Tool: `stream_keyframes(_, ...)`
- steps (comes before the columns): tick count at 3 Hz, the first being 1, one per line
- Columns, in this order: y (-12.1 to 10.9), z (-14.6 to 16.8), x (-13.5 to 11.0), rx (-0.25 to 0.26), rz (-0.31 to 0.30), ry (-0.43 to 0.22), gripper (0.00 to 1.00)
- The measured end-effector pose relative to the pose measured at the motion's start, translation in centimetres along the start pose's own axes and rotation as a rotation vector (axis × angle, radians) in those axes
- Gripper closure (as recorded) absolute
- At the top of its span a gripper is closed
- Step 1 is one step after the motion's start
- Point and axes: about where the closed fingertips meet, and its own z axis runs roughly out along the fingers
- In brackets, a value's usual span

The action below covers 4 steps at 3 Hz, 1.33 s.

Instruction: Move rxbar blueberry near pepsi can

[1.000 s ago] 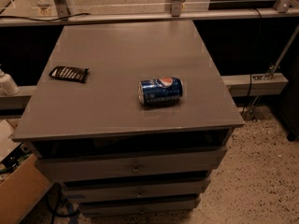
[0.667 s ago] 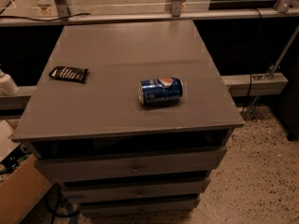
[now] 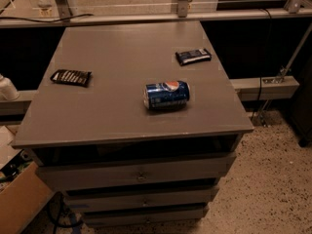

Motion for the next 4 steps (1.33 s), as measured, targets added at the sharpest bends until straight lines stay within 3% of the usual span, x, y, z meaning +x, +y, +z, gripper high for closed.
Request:
stream_keyframes(2,2.1,-4.6,1.9,-0.030,0.022,0.057,1.00)
stream_keyframes(4,2.4,-4.8,1.4,-0.032,0.019,0.051,0.59)
